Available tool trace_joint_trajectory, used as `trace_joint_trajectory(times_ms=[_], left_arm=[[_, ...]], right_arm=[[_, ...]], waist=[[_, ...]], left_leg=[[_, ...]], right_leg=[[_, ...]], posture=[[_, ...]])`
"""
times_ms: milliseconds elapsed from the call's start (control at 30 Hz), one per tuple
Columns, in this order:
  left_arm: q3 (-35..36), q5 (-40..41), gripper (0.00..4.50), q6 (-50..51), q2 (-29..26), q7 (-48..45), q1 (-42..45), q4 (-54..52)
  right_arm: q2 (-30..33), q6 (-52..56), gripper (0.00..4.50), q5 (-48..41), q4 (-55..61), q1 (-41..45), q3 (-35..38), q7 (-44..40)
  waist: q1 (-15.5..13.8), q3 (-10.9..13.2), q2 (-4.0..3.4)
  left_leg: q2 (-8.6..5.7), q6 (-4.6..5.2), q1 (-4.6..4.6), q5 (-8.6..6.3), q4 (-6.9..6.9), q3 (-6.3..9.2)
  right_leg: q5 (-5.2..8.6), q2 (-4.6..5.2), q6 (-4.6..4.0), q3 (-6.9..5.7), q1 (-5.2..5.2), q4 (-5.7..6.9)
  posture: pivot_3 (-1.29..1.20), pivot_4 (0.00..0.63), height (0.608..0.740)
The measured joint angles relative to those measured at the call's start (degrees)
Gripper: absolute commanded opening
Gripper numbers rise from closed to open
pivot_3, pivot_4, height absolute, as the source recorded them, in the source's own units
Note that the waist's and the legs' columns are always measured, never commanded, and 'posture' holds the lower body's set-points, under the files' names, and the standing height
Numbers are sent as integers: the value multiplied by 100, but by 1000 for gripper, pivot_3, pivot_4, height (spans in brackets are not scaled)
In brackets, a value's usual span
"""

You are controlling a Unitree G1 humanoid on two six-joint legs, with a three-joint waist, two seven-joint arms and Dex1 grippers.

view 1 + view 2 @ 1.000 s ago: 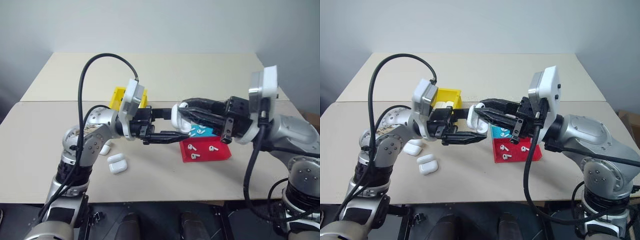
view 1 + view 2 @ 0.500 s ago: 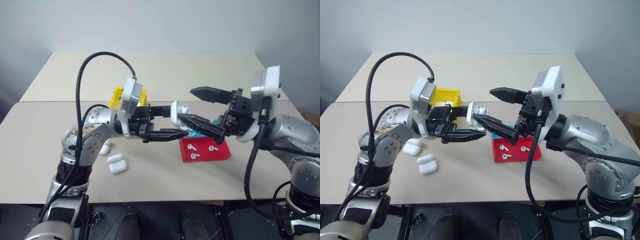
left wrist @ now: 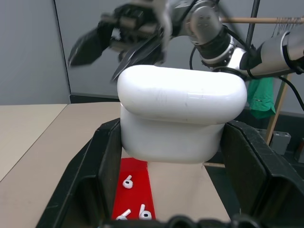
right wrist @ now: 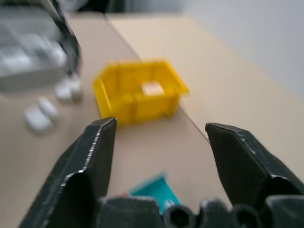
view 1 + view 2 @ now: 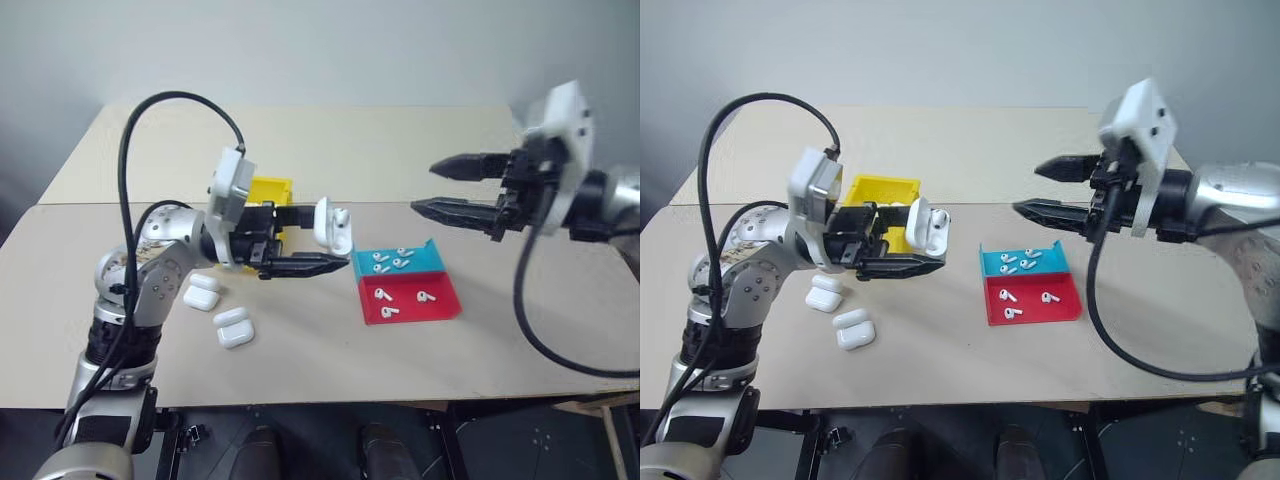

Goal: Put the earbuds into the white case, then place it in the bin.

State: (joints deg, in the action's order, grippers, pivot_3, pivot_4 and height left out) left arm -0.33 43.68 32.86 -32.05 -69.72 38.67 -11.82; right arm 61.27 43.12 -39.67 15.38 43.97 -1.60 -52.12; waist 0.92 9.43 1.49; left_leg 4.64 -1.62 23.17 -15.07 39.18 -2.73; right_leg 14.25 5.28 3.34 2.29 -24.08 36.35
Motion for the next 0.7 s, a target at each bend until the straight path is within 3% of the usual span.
trace_joint_trajectory(times_ms=[100,333,700], left_arm=[[14,4,2846,-13,34,18,-85,-9],[90,9,2846,-34,33,62,-160,-67],[231,14,2846,-70,-12,291,-490,-390]], right_arm=[[9,-727,1458,1235,-759,474,-1106,-731],[-1143,-3538,1458,3667,-3525,1767,-2719,-2080],[-2404,-6491,1458,5289,-7096,3073,-3318,-3060]], waist=[[18,1,0],[27,1,-1],[34,2,-4]], left_leg=[[0,0,5,0,-2,-5],[0,-3,4,2,-6,-10],[4,-62,3,36,-21,-9]], right_leg=[[0,-1,0,5,-11,1],[-2,0,2,4,-11,-5],[-3,-1,4,-2,-12,-12]], posture=[[0,150,740],[0,150,740],[0,150,740]])
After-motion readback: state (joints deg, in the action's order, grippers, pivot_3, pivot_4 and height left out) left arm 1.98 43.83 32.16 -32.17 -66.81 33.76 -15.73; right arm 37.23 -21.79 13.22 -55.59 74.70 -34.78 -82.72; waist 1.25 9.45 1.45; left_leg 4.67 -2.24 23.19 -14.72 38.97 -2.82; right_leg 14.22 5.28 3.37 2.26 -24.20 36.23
